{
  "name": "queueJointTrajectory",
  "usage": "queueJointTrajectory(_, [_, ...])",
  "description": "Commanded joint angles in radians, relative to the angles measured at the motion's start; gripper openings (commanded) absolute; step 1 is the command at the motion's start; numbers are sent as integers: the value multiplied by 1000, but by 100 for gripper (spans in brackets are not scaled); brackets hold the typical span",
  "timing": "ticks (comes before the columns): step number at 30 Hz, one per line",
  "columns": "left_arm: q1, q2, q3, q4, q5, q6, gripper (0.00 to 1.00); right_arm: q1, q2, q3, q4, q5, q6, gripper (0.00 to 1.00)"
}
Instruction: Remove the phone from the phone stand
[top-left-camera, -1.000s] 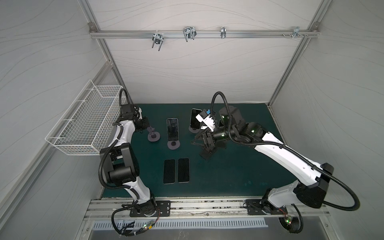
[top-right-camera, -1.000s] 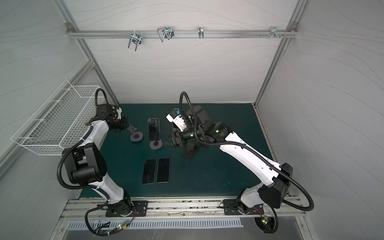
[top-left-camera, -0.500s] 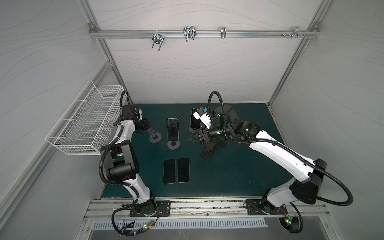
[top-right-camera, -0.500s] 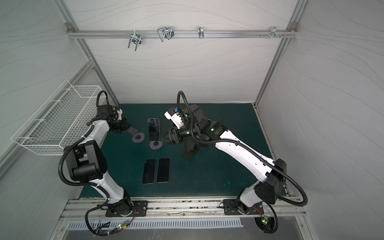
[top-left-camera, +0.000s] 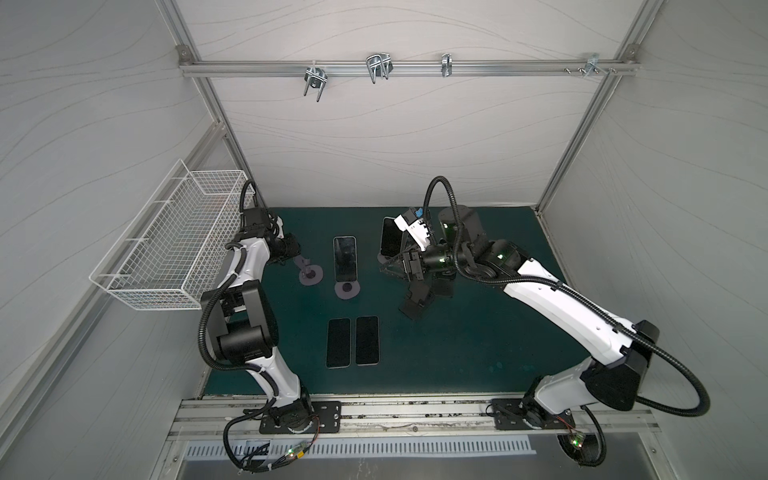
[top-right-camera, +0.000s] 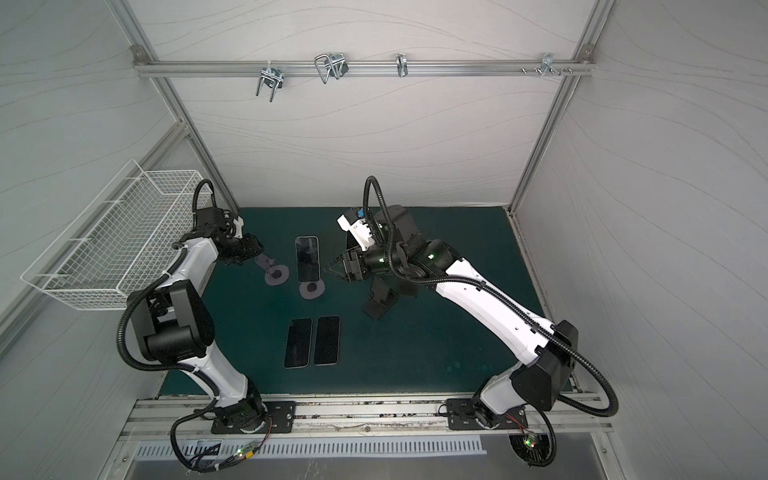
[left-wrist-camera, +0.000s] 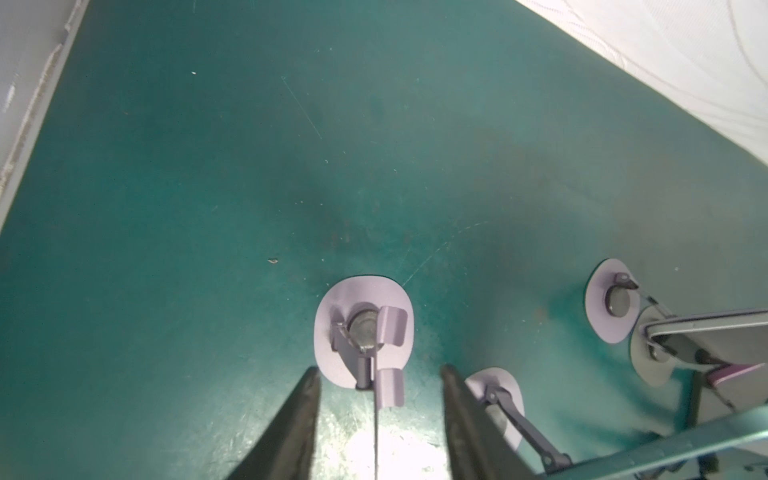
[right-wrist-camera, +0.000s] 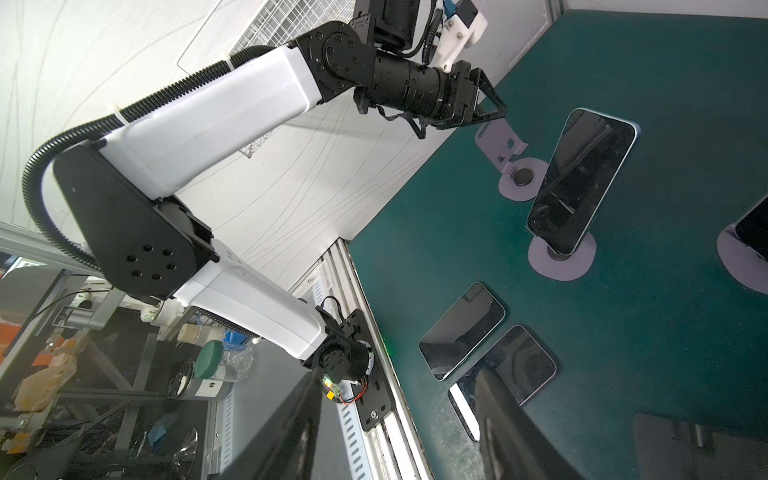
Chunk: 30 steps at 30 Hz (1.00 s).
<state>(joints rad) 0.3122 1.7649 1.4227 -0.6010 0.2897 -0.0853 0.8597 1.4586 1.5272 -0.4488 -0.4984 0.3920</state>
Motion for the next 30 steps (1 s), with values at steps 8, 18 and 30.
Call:
queueJointTrajectory(8, [25,-108,110,27,30,-94,66,2,-64,-12,13,10,67,60])
queueJointTrajectory(18, [23,-216,62,84,139,-233,67,57,-42,76,-90,151,134,60])
queueJointTrajectory(30, [-10,-284,-45,191,253,-389,67,205,-47,119,-148,309,228,61])
